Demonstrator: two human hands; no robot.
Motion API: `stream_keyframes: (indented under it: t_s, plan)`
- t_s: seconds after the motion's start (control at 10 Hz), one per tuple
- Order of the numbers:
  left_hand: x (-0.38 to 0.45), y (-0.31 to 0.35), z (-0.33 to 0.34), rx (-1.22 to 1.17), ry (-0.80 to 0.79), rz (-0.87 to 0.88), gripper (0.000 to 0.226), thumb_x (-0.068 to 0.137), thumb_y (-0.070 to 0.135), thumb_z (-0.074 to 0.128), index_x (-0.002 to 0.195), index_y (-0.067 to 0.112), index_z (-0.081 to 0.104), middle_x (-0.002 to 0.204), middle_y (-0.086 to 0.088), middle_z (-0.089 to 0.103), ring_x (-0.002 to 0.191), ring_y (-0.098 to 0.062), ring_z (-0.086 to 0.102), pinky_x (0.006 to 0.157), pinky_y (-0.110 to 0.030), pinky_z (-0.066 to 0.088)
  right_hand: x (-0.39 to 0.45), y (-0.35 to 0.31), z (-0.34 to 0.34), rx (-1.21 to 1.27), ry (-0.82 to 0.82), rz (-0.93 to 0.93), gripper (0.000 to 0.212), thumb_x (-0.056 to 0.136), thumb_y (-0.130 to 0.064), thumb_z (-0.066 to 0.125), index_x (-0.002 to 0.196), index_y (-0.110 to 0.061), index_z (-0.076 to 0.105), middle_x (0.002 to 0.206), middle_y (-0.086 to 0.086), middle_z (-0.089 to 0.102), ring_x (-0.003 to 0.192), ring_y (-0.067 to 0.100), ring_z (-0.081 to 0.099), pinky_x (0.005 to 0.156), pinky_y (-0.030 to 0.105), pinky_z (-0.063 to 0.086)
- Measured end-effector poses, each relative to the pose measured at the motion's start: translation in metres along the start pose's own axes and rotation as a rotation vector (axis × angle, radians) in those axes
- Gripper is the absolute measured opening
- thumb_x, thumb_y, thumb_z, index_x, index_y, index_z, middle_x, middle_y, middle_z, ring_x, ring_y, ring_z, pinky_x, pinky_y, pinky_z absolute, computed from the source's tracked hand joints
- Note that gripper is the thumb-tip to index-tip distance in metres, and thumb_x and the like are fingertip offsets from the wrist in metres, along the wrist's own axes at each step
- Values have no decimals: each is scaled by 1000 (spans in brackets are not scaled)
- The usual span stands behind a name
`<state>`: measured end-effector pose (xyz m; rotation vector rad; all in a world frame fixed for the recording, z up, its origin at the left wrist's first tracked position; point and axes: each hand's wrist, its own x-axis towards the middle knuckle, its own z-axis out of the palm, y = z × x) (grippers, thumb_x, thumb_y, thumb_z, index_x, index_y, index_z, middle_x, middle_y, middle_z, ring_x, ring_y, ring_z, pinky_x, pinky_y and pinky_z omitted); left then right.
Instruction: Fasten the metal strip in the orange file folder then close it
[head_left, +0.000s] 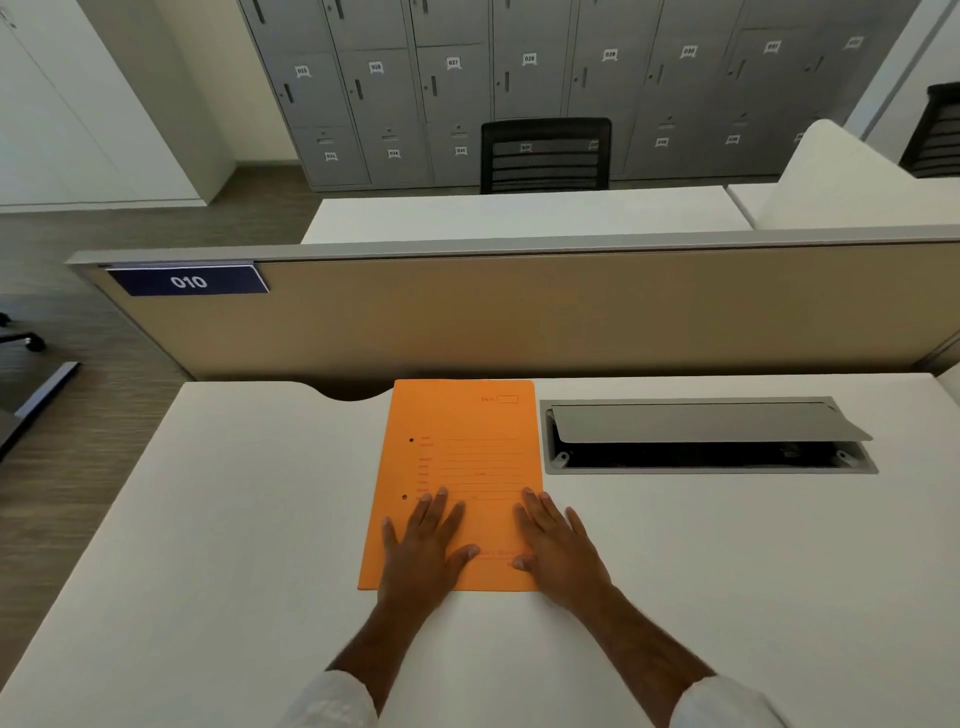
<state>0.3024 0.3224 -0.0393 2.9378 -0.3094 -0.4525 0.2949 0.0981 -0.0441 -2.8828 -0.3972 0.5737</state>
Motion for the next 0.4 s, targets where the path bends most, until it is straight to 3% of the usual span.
stream_keyframes:
  t_s: [0.1, 0.2, 0.3, 0.4]
  plan:
    - [-2, 2, -4, 77, -8, 24, 82, 86, 75, 5, 157, 34, 12, 168, 1, 2, 155, -25, 5, 116, -68, 10, -1, -1, -2, -10, -7, -4, 79, 97, -56, 37, 153, -16, -1, 164, 6, -13, 151, 27, -8, 120, 51, 0]
    - [-9, 9, -9, 30, 118, 69, 82, 95, 64, 1, 148, 18, 44, 157, -12, 38, 144, -36, 38, 111, -66, 30, -4, -8, -5, 20, 44, -10, 75, 99, -49, 36, 153, -14, -2, 163, 9, -13, 150, 30, -9, 120, 50, -1]
    - [-17, 17, 0, -67, 244, 46, 72, 103, 49, 6, 148, 5, 41, 156, -18, 38, 145, -37, 35, 122, -52, 13, -10, -23, 3, 63, 184, -12, 68, 102, -41, 29, 153, -12, -5, 162, 10, -15, 150, 31, -10, 120, 49, -1]
    - [-22, 26, 11, -136, 326, -13, 72, 103, 46, 3, 151, 0, 31, 159, -19, 29, 149, -36, 25, 122, -40, -1, -17, -35, 13, 102, 250, 40, 67, 101, -44, 17, 152, -11, -9, 161, 11, -17, 149, 29, -15, 123, 48, 0]
